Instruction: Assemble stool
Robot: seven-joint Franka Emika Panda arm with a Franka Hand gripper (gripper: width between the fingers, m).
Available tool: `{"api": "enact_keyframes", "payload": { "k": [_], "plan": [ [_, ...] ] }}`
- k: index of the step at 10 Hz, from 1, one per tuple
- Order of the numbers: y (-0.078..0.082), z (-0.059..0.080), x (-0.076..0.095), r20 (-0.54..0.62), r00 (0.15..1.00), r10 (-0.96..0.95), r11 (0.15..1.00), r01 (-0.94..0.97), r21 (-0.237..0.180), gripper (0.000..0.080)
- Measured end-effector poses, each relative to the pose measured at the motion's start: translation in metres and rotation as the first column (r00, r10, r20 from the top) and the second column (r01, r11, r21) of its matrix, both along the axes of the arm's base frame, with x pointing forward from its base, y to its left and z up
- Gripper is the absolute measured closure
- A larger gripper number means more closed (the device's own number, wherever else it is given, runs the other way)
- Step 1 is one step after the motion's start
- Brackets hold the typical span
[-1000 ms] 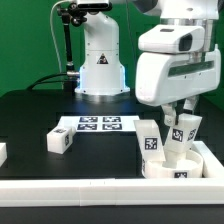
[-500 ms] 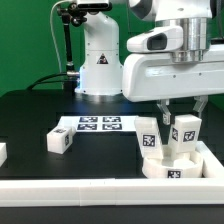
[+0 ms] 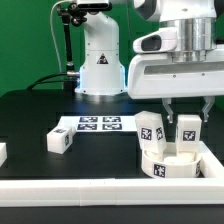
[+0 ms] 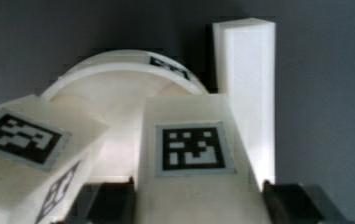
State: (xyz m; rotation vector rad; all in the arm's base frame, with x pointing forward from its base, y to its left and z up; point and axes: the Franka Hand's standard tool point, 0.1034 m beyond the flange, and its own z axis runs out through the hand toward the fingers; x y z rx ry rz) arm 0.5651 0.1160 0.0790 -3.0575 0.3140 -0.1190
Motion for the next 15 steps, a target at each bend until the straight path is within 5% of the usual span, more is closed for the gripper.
{"api": "enact_keyframes", "payload": {
  "k": [5,9,15],
  "plan": [
    [0.0001,0.0002,0.0003,-0.054,0.928,-0.37,0.925,0.373,0.076,0.0457],
    [0.0043,0.0001,-0.0004,-0.138,0.688,-0.713,0.68,0.726,0.105,0.0457],
    [0.0083,0.0006,-0.0005,-0.237,0.361,-0.902,0.349,0.933,0.092,0.0457]
  ]
}}
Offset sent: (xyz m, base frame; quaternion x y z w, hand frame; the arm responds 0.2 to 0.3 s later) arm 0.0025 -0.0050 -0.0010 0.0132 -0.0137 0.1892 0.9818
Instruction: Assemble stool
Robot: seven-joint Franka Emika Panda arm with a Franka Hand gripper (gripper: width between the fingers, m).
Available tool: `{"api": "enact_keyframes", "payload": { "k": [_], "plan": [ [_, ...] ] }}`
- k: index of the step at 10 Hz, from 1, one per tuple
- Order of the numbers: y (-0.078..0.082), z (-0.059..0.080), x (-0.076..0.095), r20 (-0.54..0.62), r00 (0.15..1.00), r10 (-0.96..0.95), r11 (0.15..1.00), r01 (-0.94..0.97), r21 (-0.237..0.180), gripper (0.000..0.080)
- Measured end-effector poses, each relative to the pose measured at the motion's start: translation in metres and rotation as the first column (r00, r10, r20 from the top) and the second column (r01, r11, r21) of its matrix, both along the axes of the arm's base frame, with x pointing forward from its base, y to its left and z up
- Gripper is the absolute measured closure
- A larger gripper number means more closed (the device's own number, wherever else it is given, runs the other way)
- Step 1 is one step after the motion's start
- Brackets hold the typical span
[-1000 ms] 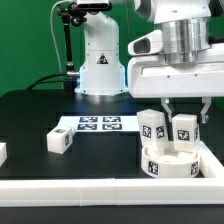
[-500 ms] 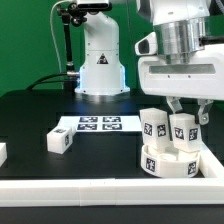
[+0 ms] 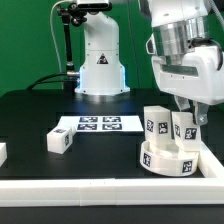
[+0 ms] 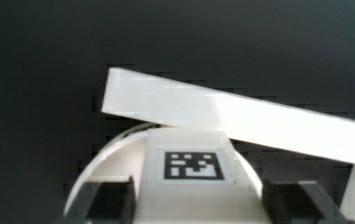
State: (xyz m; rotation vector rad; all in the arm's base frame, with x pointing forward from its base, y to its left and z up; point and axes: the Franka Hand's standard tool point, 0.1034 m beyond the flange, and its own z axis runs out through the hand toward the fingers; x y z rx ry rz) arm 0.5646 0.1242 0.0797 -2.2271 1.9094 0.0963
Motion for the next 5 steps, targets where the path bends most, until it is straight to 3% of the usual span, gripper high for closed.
{"api": "enact_keyframes", "payload": {
  "k": [4,5],
  "plan": [
    [-0.0011,-0.0004,0.0004,-0.002,0.999,-0.032,0.999,0.032,0.017,0.0457],
    [-0.0012,0.0001,0.0005,0.0,1.0,-0.023,1.0,0.023,0.017,0.0233]
  ]
}}
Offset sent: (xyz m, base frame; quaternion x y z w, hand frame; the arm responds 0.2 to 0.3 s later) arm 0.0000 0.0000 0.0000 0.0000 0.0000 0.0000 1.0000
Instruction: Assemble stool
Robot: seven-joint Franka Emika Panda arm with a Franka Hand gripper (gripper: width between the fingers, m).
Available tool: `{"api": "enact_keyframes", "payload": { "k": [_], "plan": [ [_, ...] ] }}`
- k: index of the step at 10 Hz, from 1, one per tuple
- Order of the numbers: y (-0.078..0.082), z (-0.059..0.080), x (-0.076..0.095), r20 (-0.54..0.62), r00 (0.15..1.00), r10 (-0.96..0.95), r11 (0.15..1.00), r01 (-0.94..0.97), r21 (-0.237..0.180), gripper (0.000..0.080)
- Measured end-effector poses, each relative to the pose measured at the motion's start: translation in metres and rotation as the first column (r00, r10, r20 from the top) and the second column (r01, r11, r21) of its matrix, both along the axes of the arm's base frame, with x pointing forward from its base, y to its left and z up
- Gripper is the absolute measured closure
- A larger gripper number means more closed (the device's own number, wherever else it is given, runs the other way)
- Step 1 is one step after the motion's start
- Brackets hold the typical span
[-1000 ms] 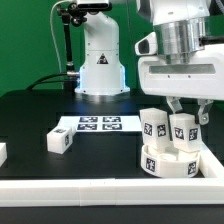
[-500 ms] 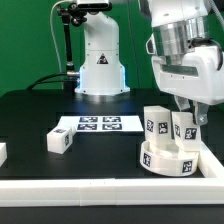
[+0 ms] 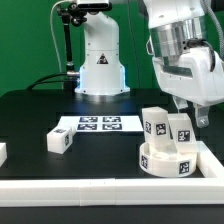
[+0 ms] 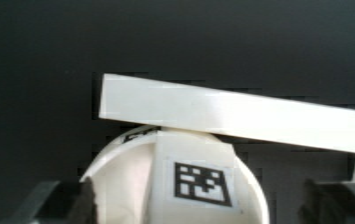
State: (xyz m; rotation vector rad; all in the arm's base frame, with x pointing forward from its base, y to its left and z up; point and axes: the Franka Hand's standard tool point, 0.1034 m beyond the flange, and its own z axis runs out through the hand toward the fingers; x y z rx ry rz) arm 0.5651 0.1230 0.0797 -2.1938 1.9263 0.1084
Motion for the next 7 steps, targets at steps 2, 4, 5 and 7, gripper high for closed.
{"api": "enact_keyframes", "payload": {
  "k": [2,4,5,7],
  "plan": [
    [-0.001,0.013,0.005,0.038,0.996,0.08,0.997,-0.08,-0.006,0.0173],
    [-0.003,0.023,0.01,0.078,0.981,0.176,0.984,-0.175,-0.02,0.0152],
    [-0.002,0.02,0.008,0.074,0.981,0.178,0.984,-0.177,-0.019,0.0152],
    [-0.001,0.019,0.007,0.092,0.938,0.335,0.942,-0.332,-0.052,0.015]
  ]
}}
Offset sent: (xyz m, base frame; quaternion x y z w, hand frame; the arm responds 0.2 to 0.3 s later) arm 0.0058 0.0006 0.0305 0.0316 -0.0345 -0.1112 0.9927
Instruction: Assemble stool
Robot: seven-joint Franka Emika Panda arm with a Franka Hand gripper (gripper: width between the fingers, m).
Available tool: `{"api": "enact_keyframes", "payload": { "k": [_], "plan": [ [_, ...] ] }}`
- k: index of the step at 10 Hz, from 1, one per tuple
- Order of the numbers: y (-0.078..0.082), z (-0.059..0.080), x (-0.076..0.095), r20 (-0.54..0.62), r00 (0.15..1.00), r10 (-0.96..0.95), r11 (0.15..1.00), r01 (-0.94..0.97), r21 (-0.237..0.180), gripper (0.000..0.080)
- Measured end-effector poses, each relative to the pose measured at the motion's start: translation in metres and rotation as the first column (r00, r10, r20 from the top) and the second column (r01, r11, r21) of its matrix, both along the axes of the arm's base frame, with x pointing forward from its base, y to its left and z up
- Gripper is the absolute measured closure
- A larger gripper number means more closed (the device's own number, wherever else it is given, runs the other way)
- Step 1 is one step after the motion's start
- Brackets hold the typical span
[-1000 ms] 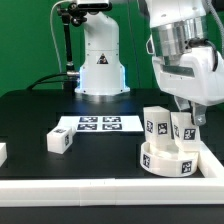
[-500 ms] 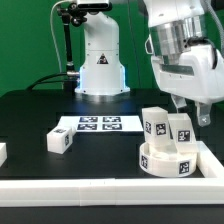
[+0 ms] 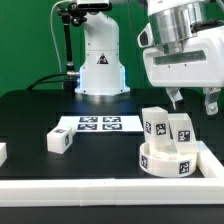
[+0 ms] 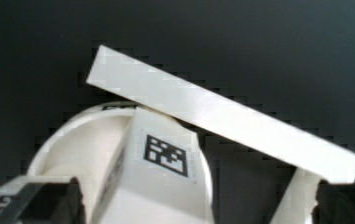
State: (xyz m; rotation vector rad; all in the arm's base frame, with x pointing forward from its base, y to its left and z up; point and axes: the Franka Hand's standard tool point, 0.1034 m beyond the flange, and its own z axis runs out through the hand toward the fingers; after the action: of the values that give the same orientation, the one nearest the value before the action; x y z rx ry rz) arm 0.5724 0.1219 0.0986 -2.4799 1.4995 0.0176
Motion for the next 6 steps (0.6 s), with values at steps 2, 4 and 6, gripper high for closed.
{"api": "enact_keyframes", "payload": {
  "k": [2,4,6],
  "plan": [
    [0.0043,0.0004,-0.0023,0.002,0.955,0.297,0.953,-0.296,-0.06,0.015],
    [0.0053,0.0043,0.001,0.022,0.87,0.492,0.868,-0.489,-0.09,0.015],
    [0.0044,0.0064,0.0036,0.044,0.778,0.627,0.777,-0.619,-0.114,0.015]
  ]
}}
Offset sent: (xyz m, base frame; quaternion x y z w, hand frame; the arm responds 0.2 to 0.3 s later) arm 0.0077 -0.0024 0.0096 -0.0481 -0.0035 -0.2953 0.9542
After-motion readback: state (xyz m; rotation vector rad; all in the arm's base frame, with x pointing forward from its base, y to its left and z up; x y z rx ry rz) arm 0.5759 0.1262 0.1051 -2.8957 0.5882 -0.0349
